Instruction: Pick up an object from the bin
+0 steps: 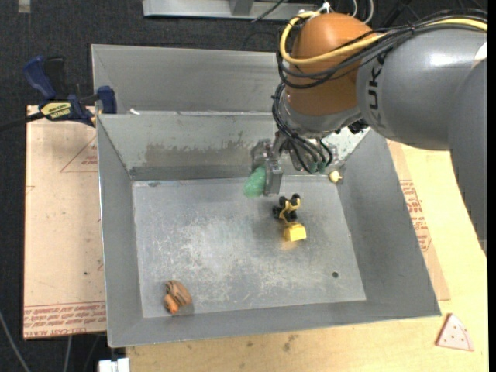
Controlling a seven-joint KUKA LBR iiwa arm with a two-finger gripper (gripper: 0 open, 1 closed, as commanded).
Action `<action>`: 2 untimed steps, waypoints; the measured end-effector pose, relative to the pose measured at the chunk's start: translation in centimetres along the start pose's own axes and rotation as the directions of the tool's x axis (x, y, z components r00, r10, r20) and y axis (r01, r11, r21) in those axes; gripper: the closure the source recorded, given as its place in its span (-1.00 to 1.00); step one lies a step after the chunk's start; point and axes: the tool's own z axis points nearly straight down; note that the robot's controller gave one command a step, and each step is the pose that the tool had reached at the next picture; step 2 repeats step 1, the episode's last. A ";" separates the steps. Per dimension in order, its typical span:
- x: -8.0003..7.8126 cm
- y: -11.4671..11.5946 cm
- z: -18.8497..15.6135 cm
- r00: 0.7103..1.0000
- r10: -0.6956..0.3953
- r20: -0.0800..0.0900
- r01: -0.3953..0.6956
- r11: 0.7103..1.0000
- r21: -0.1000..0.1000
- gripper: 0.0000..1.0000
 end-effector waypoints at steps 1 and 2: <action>0.0 0.8 -5.1 1.000 -0.013 -0.006 0.013 1.000 0.000 1.00; 0.0 0.8 -5.1 1.000 -0.013 -0.006 0.013 1.000 0.000 1.00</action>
Offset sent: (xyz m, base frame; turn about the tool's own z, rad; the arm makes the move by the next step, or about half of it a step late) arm 0.0007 0.0187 0.0858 -0.0280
